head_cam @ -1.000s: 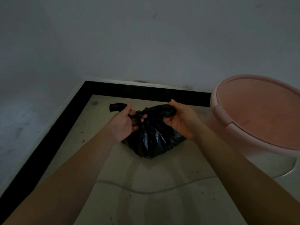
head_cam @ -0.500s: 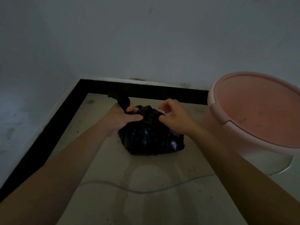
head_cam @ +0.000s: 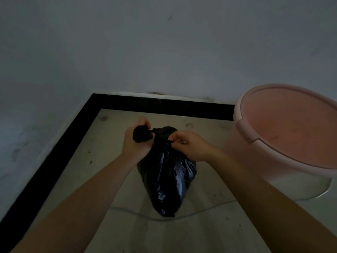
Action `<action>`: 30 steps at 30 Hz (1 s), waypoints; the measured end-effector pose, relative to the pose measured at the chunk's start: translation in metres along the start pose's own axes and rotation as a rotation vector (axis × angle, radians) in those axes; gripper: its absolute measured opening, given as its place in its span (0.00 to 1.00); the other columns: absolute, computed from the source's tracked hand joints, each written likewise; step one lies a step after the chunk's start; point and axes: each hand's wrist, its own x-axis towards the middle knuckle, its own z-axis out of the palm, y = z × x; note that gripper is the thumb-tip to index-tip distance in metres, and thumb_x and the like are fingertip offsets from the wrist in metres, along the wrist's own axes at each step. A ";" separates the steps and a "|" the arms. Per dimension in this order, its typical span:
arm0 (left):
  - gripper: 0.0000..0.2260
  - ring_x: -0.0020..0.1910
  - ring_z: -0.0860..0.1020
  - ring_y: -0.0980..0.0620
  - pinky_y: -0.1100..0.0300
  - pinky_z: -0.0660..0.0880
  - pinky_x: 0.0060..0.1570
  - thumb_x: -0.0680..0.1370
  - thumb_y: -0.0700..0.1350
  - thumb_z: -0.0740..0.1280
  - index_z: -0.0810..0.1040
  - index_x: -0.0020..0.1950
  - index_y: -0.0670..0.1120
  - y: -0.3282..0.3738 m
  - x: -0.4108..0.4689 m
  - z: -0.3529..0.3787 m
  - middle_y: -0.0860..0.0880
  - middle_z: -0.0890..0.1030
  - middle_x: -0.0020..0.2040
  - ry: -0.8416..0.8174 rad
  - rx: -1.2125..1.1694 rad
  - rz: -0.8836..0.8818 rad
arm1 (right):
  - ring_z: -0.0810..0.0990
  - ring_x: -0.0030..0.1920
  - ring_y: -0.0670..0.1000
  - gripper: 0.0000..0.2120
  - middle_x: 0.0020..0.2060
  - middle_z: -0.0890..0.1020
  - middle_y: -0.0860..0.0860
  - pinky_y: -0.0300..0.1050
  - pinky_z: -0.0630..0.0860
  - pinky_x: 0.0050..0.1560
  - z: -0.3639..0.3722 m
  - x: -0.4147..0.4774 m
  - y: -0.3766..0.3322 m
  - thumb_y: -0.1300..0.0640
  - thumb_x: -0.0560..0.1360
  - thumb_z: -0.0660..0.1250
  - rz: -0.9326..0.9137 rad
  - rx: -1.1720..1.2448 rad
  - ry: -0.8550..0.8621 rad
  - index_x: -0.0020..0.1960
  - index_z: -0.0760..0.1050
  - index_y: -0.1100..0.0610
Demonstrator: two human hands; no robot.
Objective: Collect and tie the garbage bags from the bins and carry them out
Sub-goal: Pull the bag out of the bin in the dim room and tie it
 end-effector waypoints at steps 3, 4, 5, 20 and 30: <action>0.07 0.35 0.75 0.47 0.65 0.72 0.33 0.75 0.30 0.65 0.76 0.46 0.41 0.013 0.000 0.007 0.45 0.76 0.36 -0.081 -0.378 -0.404 | 0.78 0.42 0.45 0.03 0.41 0.79 0.45 0.29 0.71 0.41 -0.001 -0.001 0.002 0.59 0.79 0.67 -0.001 0.036 -0.002 0.50 0.77 0.52; 0.07 0.37 0.77 0.45 0.62 0.75 0.34 0.75 0.30 0.65 0.78 0.47 0.41 0.018 0.000 0.006 0.43 0.79 0.38 -0.104 -0.518 -0.536 | 0.77 0.40 0.43 0.03 0.39 0.78 0.44 0.28 0.71 0.40 0.000 -0.002 0.004 0.60 0.78 0.67 0.013 0.067 0.012 0.50 0.77 0.52; 0.09 0.38 0.80 0.44 0.59 0.76 0.35 0.76 0.32 0.65 0.81 0.48 0.43 0.023 0.001 0.003 0.42 0.82 0.40 -0.130 -0.603 -0.629 | 0.76 0.39 0.41 0.03 0.38 0.78 0.44 0.27 0.70 0.40 0.000 -0.002 0.004 0.60 0.78 0.67 0.029 0.107 0.032 0.49 0.77 0.52; 0.15 0.54 0.83 0.45 0.57 0.80 0.47 0.73 0.29 0.71 0.80 0.55 0.45 0.018 0.003 0.005 0.45 0.84 0.54 -0.115 -0.861 -0.594 | 0.78 0.41 0.46 0.08 0.39 0.79 0.48 0.32 0.75 0.41 -0.004 -0.009 0.007 0.64 0.74 0.71 0.172 0.299 0.073 0.50 0.79 0.55; 0.14 0.38 0.84 0.53 0.64 0.79 0.36 0.68 0.29 0.76 0.77 0.46 0.43 0.013 0.003 -0.002 0.50 0.84 0.37 -0.193 -0.716 -0.424 | 0.82 0.49 0.44 0.13 0.49 0.83 0.50 0.35 0.78 0.50 -0.010 0.000 -0.001 0.55 0.80 0.65 -0.076 0.322 0.106 0.63 0.79 0.55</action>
